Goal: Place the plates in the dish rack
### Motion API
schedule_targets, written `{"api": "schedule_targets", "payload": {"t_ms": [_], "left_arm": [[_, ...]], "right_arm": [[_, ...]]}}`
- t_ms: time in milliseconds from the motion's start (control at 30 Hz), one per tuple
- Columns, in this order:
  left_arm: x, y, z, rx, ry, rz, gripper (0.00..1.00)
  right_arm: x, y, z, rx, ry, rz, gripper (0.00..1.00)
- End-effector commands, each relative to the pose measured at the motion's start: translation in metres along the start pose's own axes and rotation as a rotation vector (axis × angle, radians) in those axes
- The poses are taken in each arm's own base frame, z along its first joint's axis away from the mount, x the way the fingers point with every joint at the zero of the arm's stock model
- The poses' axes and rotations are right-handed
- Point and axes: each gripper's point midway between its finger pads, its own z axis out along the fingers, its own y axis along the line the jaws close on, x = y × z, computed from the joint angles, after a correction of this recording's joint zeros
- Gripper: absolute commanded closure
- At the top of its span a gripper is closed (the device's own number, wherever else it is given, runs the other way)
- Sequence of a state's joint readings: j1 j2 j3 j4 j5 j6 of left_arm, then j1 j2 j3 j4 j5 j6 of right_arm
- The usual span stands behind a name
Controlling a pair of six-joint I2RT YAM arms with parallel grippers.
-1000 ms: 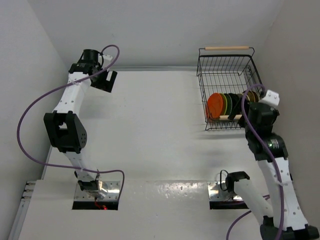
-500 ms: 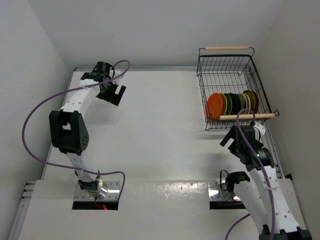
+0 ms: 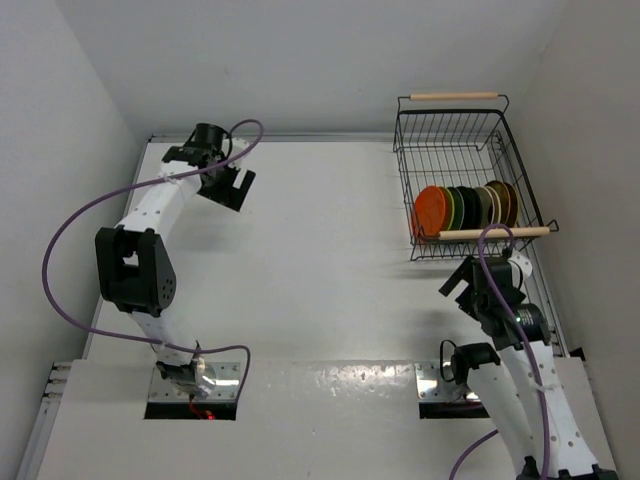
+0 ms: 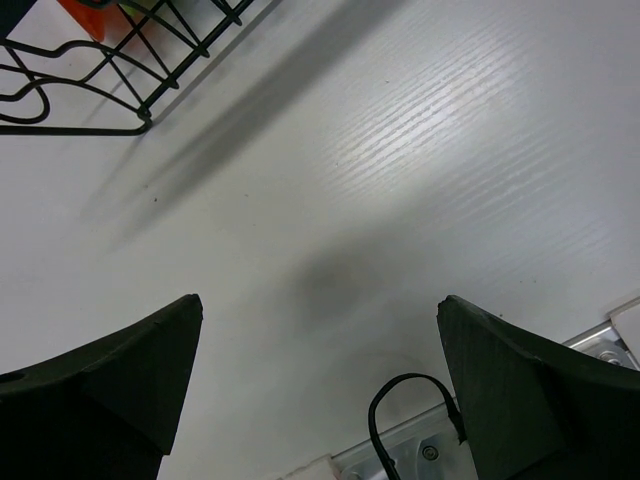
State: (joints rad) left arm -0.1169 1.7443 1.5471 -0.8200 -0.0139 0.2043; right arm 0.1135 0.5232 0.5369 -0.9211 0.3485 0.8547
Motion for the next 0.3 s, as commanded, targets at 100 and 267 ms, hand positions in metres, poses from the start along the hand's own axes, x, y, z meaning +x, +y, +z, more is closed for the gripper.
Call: {"api": "schedule_targets", "payload": {"t_ms": [100, 267], "left_arm": [[-0.014, -0.003, -0.015, -0.005, -0.068, -0.002, 0.01], [-0.013, -0.003, -0.012, -0.002, -0.059, -0.002, 0.01]], "right_arm": [[-0.008, 0.005, -0.001, -0.016, -0.028, 0.025, 0.00], [-0.024, 0.016, -0.004, -0.054, -0.083, 0.033, 0.00]]}}
